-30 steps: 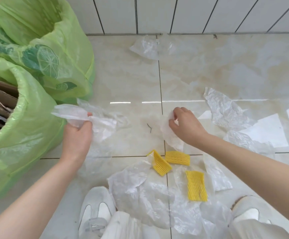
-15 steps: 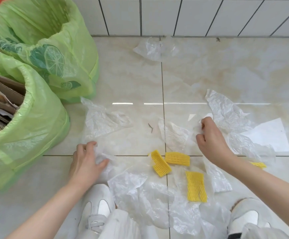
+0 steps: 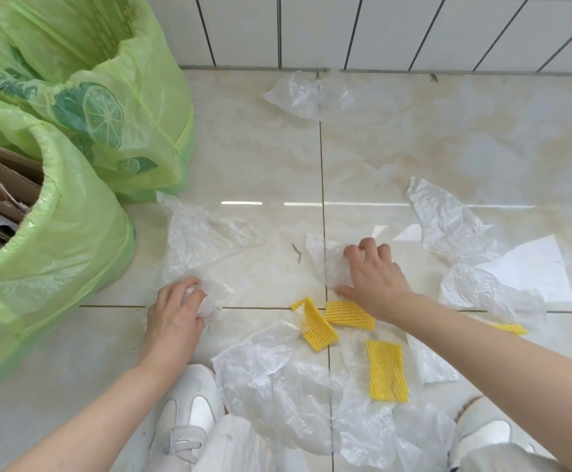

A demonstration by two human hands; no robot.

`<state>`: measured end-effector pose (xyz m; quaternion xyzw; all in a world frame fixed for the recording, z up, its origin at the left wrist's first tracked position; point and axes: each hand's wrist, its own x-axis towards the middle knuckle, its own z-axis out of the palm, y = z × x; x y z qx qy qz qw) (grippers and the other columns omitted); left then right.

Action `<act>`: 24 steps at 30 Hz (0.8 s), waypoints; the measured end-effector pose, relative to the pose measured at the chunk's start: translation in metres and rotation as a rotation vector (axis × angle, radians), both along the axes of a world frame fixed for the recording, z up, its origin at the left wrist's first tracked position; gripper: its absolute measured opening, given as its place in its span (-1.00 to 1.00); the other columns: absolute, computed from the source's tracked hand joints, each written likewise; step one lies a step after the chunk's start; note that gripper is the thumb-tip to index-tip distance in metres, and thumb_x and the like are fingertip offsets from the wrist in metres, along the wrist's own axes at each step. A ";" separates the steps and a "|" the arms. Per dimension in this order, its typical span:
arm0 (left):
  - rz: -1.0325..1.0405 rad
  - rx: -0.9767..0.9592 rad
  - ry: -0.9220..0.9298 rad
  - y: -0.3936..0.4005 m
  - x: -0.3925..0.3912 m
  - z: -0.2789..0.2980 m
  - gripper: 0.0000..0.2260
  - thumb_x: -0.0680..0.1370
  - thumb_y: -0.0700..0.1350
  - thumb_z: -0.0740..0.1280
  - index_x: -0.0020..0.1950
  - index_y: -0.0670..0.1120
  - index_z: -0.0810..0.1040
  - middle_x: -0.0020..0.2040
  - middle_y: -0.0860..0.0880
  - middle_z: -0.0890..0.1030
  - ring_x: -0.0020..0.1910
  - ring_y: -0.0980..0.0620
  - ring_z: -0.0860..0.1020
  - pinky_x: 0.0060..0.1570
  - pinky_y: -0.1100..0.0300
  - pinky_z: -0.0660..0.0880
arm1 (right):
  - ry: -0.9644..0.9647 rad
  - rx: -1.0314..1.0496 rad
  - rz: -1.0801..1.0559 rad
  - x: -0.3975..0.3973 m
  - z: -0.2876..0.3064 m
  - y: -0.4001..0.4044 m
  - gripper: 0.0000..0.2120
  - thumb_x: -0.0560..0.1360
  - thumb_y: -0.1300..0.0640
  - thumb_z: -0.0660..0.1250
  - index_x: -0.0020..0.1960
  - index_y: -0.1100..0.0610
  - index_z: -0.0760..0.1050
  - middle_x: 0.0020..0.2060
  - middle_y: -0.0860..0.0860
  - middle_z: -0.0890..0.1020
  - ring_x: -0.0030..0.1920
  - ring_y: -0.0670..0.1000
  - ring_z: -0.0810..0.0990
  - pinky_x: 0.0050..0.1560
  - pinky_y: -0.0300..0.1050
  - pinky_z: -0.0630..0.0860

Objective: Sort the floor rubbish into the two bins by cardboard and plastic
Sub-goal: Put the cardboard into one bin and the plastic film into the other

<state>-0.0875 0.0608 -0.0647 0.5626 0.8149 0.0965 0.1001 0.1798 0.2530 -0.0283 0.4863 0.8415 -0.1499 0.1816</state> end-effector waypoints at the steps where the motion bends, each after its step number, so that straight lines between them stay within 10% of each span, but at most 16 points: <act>1: -0.006 0.017 -0.015 0.000 -0.002 -0.001 -0.57 0.14 -0.43 0.48 -0.05 -0.15 0.55 0.09 -0.13 0.59 0.07 -0.09 0.36 -0.16 -0.12 0.54 | 0.016 -0.005 -0.009 -0.002 -0.001 -0.001 -0.43 0.46 -0.15 0.32 0.30 0.13 0.21 0.18 0.11 0.28 0.12 0.17 0.32 0.04 0.03 0.51; 9: -0.098 0.089 -0.086 0.004 -0.004 0.002 -0.45 0.04 -0.52 0.40 -0.13 -0.04 0.40 -0.21 -0.07 0.54 -0.17 -0.02 0.36 -0.30 0.02 0.47 | 0.057 -0.040 -0.112 -0.001 -0.011 -0.004 -0.73 0.54 0.23 0.19 0.19 0.13 0.20 -0.08 0.06 0.27 0.02 0.18 0.45 -0.16 -0.03 0.39; 24: 0.086 0.418 -0.186 0.062 0.015 0.087 -0.64 0.22 -0.54 0.29 -0.08 -0.24 0.57 -0.12 -0.12 0.49 -0.16 0.02 0.41 -0.17 0.32 0.26 | 0.435 -0.214 -0.316 0.018 0.025 0.004 -0.85 0.55 0.27 -0.01 -0.04 0.07 0.28 -0.25 0.12 0.55 -0.29 0.12 0.49 -0.34 -0.08 0.35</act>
